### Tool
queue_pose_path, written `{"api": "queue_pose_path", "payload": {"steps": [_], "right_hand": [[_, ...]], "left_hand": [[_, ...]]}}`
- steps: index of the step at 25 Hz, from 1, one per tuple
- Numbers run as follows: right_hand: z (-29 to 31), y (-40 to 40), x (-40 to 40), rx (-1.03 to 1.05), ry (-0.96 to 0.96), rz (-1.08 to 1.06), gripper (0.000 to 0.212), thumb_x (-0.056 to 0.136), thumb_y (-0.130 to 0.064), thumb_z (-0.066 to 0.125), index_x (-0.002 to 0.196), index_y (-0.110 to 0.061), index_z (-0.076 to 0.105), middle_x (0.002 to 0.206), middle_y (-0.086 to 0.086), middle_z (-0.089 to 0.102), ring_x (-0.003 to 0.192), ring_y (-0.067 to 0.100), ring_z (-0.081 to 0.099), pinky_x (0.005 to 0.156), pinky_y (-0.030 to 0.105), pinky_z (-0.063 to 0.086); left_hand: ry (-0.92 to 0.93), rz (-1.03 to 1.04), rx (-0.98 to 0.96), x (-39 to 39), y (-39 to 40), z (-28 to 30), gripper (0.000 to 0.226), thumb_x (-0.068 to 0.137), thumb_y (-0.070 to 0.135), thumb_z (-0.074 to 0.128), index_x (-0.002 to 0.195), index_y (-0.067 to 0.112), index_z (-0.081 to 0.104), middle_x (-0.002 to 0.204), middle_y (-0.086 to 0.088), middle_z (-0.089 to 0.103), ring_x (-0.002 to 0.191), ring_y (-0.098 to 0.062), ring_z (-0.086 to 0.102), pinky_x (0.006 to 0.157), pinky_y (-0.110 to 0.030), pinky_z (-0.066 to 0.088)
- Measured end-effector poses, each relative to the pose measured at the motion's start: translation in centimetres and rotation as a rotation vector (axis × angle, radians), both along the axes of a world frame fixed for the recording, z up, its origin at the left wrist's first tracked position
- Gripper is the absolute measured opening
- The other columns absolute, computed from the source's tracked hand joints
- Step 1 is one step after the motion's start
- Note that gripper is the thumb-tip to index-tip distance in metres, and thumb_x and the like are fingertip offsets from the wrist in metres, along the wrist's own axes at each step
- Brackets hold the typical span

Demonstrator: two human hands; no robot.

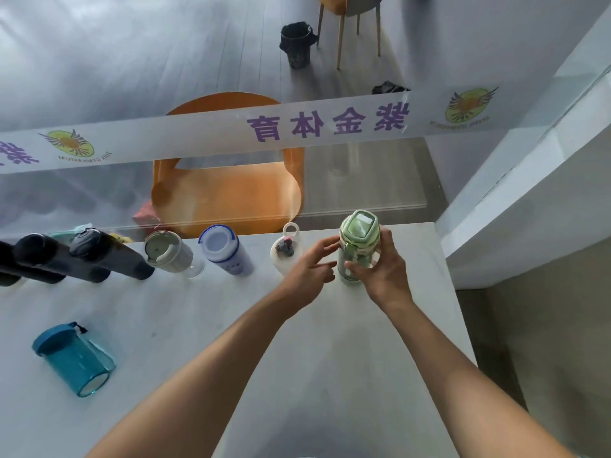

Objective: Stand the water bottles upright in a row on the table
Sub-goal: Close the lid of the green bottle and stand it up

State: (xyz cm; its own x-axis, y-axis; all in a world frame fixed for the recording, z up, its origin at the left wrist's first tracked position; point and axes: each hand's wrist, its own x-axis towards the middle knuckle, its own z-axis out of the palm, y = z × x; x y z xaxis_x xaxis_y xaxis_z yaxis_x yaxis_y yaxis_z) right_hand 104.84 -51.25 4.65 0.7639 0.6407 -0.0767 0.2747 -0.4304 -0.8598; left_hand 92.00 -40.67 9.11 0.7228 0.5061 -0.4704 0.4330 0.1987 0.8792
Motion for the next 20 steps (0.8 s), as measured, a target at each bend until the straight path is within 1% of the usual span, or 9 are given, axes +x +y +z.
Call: {"api": "queue_pose_path", "payload": {"steps": [3, 7, 10, 12, 15, 17, 18, 20], "right_hand": [[-0.1, 0.0, 0.6, -0.006, -0.005, 0.016, 0.077, 0.067, -0.025, 0.088, 0.128, -0.031, 0.042, 0.115, -0.007, 0.066, 0.100, 0.017, 0.062, 0.081, 0.031, 0.052], [-0.3, -0.7, 1.2, -0.007, 0.023, 0.023, 0.075, 0.067, -0.023, 0.088, 0.125, -0.032, 0.041, 0.112, -0.008, 0.065, 0.100, 0.019, 0.063, 0.082, 0.033, 0.054], [-0.3, -1.1, 1.0, -0.019, 0.021, 0.029, 0.074, 0.070, -0.025, 0.087, 0.127, -0.030, 0.041, 0.114, -0.008, 0.064, 0.102, 0.021, 0.063, 0.082, 0.029, 0.052], [-0.5, -1.1, 0.7, -0.031, 0.004, 0.033, 0.075, 0.071, -0.027, 0.087, 0.132, -0.027, 0.043, 0.122, -0.004, 0.065, 0.108, 0.022, 0.063, 0.085, 0.028, 0.051], [-0.7, -1.1, 0.0, -0.044, -0.019, -0.017, 0.079, 0.071, -0.030, 0.086, 0.138, -0.027, 0.043, 0.127, 0.003, 0.063, 0.113, 0.024, 0.062, 0.090, 0.035, 0.054], [-0.9, -1.0, -0.6, -0.040, -0.023, -0.066, 0.082, 0.072, -0.030, 0.086, 0.140, -0.029, 0.041, 0.126, 0.006, 0.061, 0.112, 0.026, 0.062, 0.090, 0.039, 0.055], [-1.0, -0.8, -0.9, -0.034, -0.023, -0.088, 0.082, 0.072, -0.029, 0.086, 0.141, -0.029, 0.041, 0.126, 0.007, 0.061, 0.113, 0.027, 0.062, 0.091, 0.039, 0.054], [-0.9, -0.4, -1.3, -0.019, -0.018, -0.121, 0.081, 0.073, -0.028, 0.086, 0.141, -0.028, 0.041, 0.126, 0.008, 0.061, 0.114, 0.028, 0.061, 0.090, 0.036, 0.051]], "left_hand": [[-0.014, 0.004, -0.005, 0.6, -0.4, 0.2, 0.067, 0.089, -0.014, 0.038, 0.131, 0.038, 0.047, 0.137, 0.012, 0.050, 0.114, -0.010, 0.058, 0.102, -0.039, 0.047], [-0.015, -0.008, 0.004, 0.8, -1.2, 0.1, 0.065, 0.091, -0.012, 0.040, 0.132, 0.038, 0.046, 0.136, 0.013, 0.049, 0.117, -0.014, 0.054, 0.100, -0.034, 0.048], [-0.004, 0.004, 0.036, 0.7, -1.6, -0.2, 0.064, 0.092, -0.009, 0.040, 0.132, 0.040, 0.046, 0.142, 0.010, 0.048, 0.121, -0.017, 0.054, 0.102, -0.035, 0.049], [0.011, 0.010, 0.044, 0.4, -1.8, -0.3, 0.063, 0.092, -0.007, 0.040, 0.132, 0.041, 0.045, 0.146, 0.008, 0.047, 0.121, -0.016, 0.055, 0.102, -0.037, 0.049], [0.022, -0.005, 0.050, 0.2, -2.4, -0.1, 0.067, 0.093, -0.008, 0.038, 0.134, 0.045, 0.041, 0.140, 0.012, 0.048, 0.104, -0.003, 0.059, 0.099, -0.037, 0.049], [0.036, -0.026, 0.045, 0.3, -2.8, 0.0, 0.071, 0.093, -0.009, 0.038, 0.141, 0.044, 0.036, 0.137, 0.015, 0.045, 0.098, 0.003, 0.059, 0.098, -0.036, 0.049], [0.035, -0.028, 0.045, 0.4, -2.9, 0.1, 0.073, 0.093, -0.009, 0.037, 0.145, 0.041, 0.034, 0.137, 0.015, 0.045, 0.094, 0.007, 0.060, 0.098, -0.036, 0.048], [0.013, -0.017, 0.031, 0.6, -2.8, 0.2, 0.074, 0.091, -0.011, 0.036, 0.147, 0.037, 0.033, 0.137, 0.014, 0.045, 0.083, 0.012, 0.061, 0.092, -0.035, 0.047]]}}
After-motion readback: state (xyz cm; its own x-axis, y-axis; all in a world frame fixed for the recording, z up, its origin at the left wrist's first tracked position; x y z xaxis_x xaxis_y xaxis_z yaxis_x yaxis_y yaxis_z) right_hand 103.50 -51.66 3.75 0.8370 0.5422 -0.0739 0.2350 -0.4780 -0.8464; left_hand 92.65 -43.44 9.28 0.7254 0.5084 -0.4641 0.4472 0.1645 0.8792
